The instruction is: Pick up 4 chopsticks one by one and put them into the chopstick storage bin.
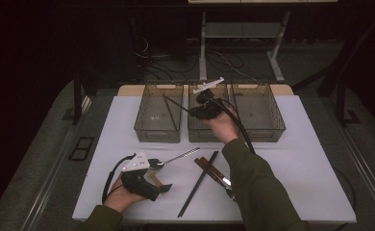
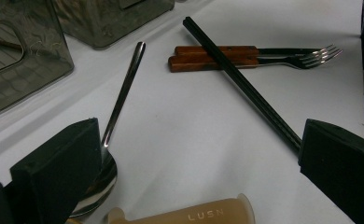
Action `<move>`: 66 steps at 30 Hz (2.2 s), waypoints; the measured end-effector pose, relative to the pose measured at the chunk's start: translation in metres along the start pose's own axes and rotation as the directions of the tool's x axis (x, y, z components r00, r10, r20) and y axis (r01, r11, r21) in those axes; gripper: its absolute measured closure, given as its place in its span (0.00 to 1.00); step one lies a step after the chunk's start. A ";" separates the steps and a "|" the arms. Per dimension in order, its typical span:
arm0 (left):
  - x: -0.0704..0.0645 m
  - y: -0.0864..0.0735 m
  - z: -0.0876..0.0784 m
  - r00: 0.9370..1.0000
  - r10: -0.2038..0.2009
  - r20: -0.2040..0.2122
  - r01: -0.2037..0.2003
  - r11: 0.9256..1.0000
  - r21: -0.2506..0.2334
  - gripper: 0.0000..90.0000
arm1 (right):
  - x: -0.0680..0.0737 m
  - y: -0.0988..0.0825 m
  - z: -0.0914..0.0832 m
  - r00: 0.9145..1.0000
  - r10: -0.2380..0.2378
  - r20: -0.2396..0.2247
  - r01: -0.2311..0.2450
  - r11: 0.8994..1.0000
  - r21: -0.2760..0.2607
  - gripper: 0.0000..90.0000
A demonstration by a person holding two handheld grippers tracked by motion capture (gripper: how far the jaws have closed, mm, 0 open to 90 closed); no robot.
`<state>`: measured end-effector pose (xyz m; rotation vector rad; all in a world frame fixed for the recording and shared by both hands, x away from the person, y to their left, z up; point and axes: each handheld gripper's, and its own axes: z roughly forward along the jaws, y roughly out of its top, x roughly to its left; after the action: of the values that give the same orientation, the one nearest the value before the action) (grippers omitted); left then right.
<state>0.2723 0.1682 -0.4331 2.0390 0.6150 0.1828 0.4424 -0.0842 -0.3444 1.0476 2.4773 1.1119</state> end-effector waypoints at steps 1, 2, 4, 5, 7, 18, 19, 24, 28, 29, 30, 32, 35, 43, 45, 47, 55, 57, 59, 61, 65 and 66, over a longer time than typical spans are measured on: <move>0.000 0.000 0.000 1.000 0.005 0.000 -0.005 1.000 0.000 0.00 | 0.001 0.002 0.002 1.000 0.002 0.008 -0.002 1.000 0.001 0.95; 0.000 0.000 0.000 1.000 0.000 0.001 0.000 1.000 0.000 0.00 | 0.001 0.005 0.005 1.000 0.004 0.010 -0.004 1.000 0.002 0.95; 0.000 0.000 0.000 1.000 0.002 0.002 -0.002 1.000 0.000 0.00 | 0.002 0.009 0.011 1.000 0.007 0.009 -0.007 1.000 0.009 0.95; 0.000 0.000 -0.001 1.000 0.000 0.003 0.000 1.000 0.001 0.00 | 0.003 0.011 0.014 1.000 0.008 0.010 -0.008 1.000 0.013 0.95; 0.000 0.000 -0.001 1.000 0.001 0.003 -0.001 1.000 0.000 0.00 | 0.005 0.015 0.020 1.000 0.006 0.010 -0.006 1.000 0.020 0.95; -0.001 0.000 0.000 1.000 0.002 0.012 -0.002 1.000 0.005 0.00 | 0.017 0.042 0.051 1.000 0.008 0.024 -0.009 0.999 0.049 0.95; -0.001 0.001 -0.001 1.000 -0.001 0.011 0.001 1.000 0.003 0.00 | 0.018 0.044 0.054 1.000 0.009 0.023 -0.010 0.999 0.053 0.95; 0.000 0.001 -0.001 1.000 -0.005 0.010 0.005 1.000 -0.011 0.00 | 0.025 0.056 0.069 0.999 0.013 0.048 -0.016 0.998 0.065 0.95; 0.001 0.001 -0.002 1.000 0.000 0.011 0.001 1.000 -0.010 0.00 | 0.027 0.062 0.080 0.998 0.022 0.063 -0.027 0.997 0.074 0.95; 0.001 0.001 -0.002 1.000 0.003 0.011 -0.002 1.000 -0.010 0.00 | 0.027 0.064 0.082 0.997 0.021 0.072 -0.026 0.997 0.074 0.95; 0.001 0.001 -0.002 1.000 0.004 0.014 -0.004 1.000 -0.009 0.00 | 0.028 0.065 0.084 0.997 0.027 0.077 -0.033 0.997 0.072 0.95; 0.001 0.001 -0.002 1.000 0.001 0.019 -0.001 1.000 -0.008 0.00 | 0.027 0.066 0.087 0.996 0.035 0.087 -0.041 0.997 0.070 0.95; 0.001 0.001 -0.002 1.000 0.002 0.024 -0.002 1.000 -0.006 0.00 | 0.026 0.066 0.092 0.995 0.046 0.092 -0.053 0.996 0.073 0.95; 0.001 0.001 -0.002 1.000 0.001 0.030 -0.001 1.000 0.000 0.00 | 0.026 0.064 0.102 0.996 0.049 0.078 -0.055 0.995 0.080 0.93; 0.001 0.001 -0.003 1.000 0.000 0.030 0.000 1.000 -0.002 0.00 | 0.025 0.064 0.102 0.996 0.051 0.070 -0.057 0.996 0.073 0.86; 0.001 0.001 -0.003 1.000 0.000 0.030 0.000 1.000 -0.003 0.00 | 0.026 0.065 0.100 0.996 0.054 0.074 -0.059 0.997 0.058 0.78; 0.001 0.001 -0.002 1.000 0.002 0.028 -0.002 1.000 -0.006 0.00 | 0.021 0.067 0.091 0.995 0.070 0.064 -0.073 0.997 0.034 0.59; 0.001 0.001 -0.002 1.000 0.002 0.028 -0.002 1.000 -0.006 0.00 | 0.021 0.066 0.090 0.996 0.070 0.056 -0.072 0.997 0.032 0.57; 0.002 0.001 -0.003 1.000 0.003 0.026 -0.003 1.000 -0.006 0.00 | 0.020 0.065 0.085 0.997 0.073 0.035 -0.073 0.997 0.025 0.51; 0.002 0.001 -0.003 1.000 0.005 0.025 -0.005 1.000 -0.007 0.00 | 0.020 0.064 0.081 0.998 0.055 0.035 -0.056 0.998 0.012 0.48; 0.003 0.001 -0.003 1.000 0.006 0.020 -0.006 1.000 -0.004 0.00 | 0.018 0.059 0.071 0.999 0.050 0.000 -0.050 0.999 0.002 0.43; 0.002 0.001 -0.003 1.000 0.003 0.021 -0.003 1.000 -0.006 0.00 | 0.017 0.058 0.067 0.999 0.050 -0.008 -0.050 0.999 -0.005 0.42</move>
<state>0.2736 0.1715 -0.4310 2.0338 0.5980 0.1651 0.4913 -0.0085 -0.3471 1.1113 2.4660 1.1386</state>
